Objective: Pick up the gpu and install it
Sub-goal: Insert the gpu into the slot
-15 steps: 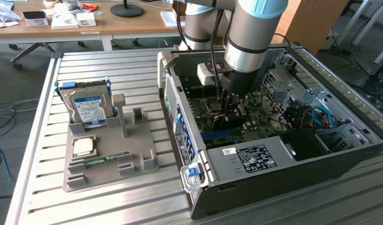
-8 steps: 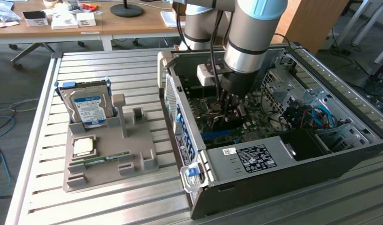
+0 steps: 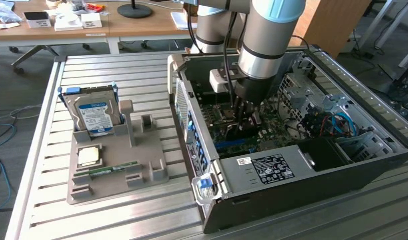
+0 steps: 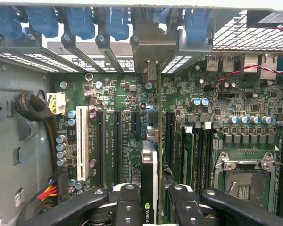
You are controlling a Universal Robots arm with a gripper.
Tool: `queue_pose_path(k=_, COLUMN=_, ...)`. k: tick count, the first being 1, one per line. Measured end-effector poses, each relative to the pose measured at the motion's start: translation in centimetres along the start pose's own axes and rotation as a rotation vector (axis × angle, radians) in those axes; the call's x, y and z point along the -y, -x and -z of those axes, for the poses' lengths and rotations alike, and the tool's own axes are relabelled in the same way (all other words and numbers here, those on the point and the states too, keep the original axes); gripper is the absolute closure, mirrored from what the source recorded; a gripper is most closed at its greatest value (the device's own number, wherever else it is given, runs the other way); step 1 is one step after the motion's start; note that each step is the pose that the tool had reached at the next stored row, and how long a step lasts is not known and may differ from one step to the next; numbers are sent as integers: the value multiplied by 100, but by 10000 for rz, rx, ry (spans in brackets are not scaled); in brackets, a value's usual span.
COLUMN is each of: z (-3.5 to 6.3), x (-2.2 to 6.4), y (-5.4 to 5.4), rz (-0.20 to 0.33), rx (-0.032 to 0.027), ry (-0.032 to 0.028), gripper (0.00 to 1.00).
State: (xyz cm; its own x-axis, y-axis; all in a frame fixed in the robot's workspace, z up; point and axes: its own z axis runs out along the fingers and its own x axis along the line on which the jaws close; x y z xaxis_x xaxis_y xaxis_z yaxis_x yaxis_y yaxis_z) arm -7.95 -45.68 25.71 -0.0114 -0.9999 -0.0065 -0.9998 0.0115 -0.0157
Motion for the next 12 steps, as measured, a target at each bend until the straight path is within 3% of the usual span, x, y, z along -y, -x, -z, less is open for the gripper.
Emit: queue_pose_path(k=12, z=-5, x=0, y=0, rz=-152, rx=-7, ry=-1, gripper=73)
